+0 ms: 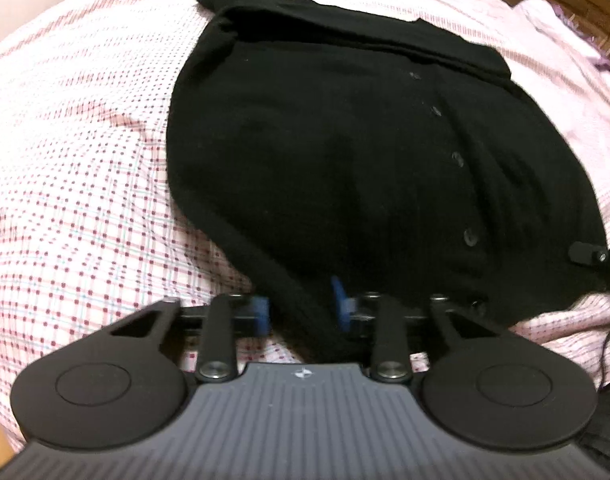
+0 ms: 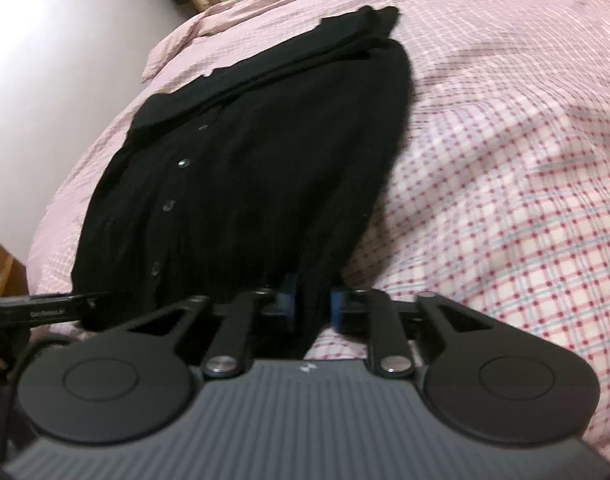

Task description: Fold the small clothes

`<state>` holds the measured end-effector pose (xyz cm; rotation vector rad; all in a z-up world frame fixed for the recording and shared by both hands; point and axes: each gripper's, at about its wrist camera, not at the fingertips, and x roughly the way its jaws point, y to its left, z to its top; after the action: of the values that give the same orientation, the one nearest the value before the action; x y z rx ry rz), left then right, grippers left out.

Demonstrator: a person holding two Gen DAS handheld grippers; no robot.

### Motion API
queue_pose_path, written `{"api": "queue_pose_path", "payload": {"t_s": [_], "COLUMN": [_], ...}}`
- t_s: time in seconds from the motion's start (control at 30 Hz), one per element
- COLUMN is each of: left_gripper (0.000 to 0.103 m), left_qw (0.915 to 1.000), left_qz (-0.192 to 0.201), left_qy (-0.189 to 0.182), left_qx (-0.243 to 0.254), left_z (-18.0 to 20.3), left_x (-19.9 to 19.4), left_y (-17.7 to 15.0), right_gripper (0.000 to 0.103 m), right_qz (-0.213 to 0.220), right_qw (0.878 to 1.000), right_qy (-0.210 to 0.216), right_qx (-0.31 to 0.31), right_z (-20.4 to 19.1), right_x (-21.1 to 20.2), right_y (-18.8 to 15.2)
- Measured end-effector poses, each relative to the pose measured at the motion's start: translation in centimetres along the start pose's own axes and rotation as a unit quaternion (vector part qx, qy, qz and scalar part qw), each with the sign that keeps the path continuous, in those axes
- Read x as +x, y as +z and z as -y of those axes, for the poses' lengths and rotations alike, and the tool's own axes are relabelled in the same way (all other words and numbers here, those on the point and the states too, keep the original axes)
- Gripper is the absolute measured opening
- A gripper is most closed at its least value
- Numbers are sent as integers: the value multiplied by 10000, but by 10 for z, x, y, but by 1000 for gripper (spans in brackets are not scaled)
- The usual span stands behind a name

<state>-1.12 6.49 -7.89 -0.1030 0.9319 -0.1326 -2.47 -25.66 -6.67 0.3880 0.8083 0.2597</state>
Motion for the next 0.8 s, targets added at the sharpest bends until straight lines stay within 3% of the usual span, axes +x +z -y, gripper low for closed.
{"api": "queue_pose_path", "payload": {"t_s": [0.07, 0.13, 0.5, 0.7, 0.8], "left_gripper": [16, 13, 10, 10, 10], "left_qw": [9999, 9995, 9893, 9789, 9748], "left_qz": [37, 177, 814, 1392, 1766], "left_qy": [-95, -233, -852, -1054, -852], "left_qx": [-49, -88, -866, -1061, -1066], "left_z": [-2, -4, -30, -28, -21], "left_x": [-3, -9, -39, -57, -65], "left_y": [1, 3, 37, 72, 98], "right_gripper": [9, 9, 9, 9, 9], "right_qz": [84, 167, 845, 1263, 1544], "right_qw": [9998, 9991, 9875, 9797, 9745], "right_qy": [162, 349, 1232, 1458, 1516], "right_qx": [65, 195, 507, 538, 597], "right_z": [2, 3, -2, -8, -10], "right_x": [-3, -6, -25, -33, -35], "right_y": [1, 3, 36, 69, 85]}}
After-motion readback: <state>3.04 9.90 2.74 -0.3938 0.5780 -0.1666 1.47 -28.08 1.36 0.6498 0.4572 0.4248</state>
